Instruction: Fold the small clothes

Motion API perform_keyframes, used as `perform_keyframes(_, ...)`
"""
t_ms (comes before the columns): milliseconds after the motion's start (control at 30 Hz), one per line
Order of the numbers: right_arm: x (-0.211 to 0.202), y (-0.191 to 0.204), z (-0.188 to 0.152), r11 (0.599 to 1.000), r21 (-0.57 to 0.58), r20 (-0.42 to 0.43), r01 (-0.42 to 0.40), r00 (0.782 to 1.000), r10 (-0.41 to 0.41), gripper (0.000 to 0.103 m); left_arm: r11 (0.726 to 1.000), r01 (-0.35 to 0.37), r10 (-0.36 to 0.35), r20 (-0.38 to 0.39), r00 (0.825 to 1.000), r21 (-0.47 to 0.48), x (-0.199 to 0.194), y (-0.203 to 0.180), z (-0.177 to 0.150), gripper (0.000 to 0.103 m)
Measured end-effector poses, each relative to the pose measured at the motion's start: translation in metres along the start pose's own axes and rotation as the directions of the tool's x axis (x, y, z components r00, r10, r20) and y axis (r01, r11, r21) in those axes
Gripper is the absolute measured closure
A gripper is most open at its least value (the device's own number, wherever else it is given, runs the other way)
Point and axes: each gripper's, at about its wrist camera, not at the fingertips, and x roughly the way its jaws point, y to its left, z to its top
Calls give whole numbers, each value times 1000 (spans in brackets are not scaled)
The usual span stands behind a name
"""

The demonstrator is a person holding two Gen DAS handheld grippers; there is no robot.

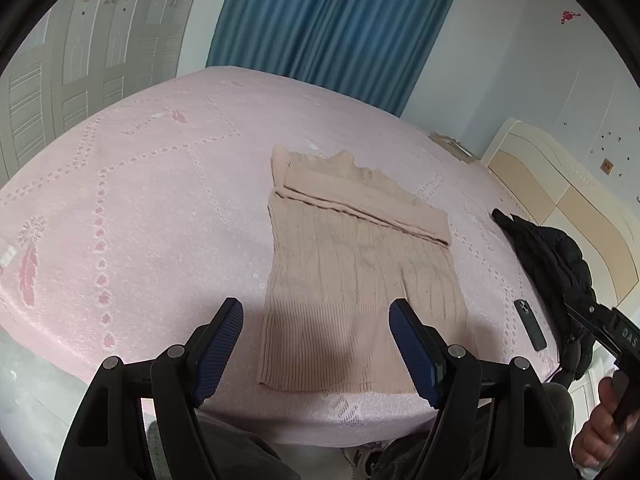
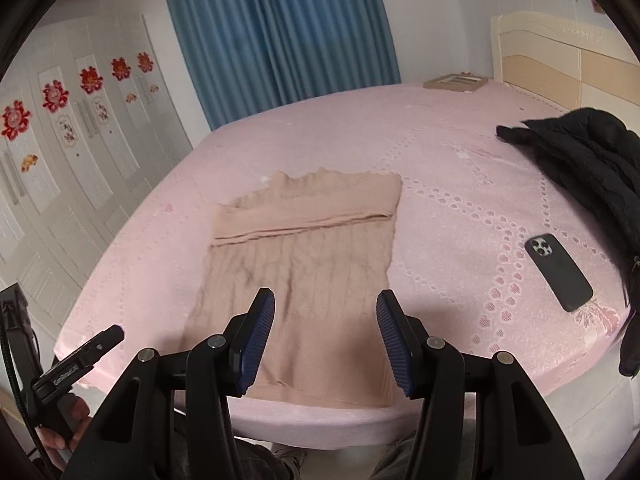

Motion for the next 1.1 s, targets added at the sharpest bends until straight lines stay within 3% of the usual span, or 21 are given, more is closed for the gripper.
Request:
perform_keyframes(333, -10, 4, -2, 999, 13, 16, -33, 999, 32, 50, 1000, -8, 8, 45, 999, -4, -33, -5, 9, 29)
perform_keyframes(600, -8, 3, 0, 1000, 19, 5, -15, 1000, 15, 50, 1000, -25, 25, 26, 999, -13, -25, 1, 6, 29)
perform_keyframes(867, 42, 3, 12, 1000, -13, -68, 16, 998, -17, 50, 999, -48, 49, -22, 999, 12, 13, 5, 12, 29)
perform_keyframes(1000, 82, -10, 2, 999, -21, -137, 39, 990, -42, 50, 998, -66, 67, -94, 993, 11, 49, 6, 7, 29)
perform_keyframes(1100, 109, -21, -7, 997, -21, -179, 78, 981, -81, 50, 997, -70, 73, -92, 993, 30, 64, 5, 8, 29)
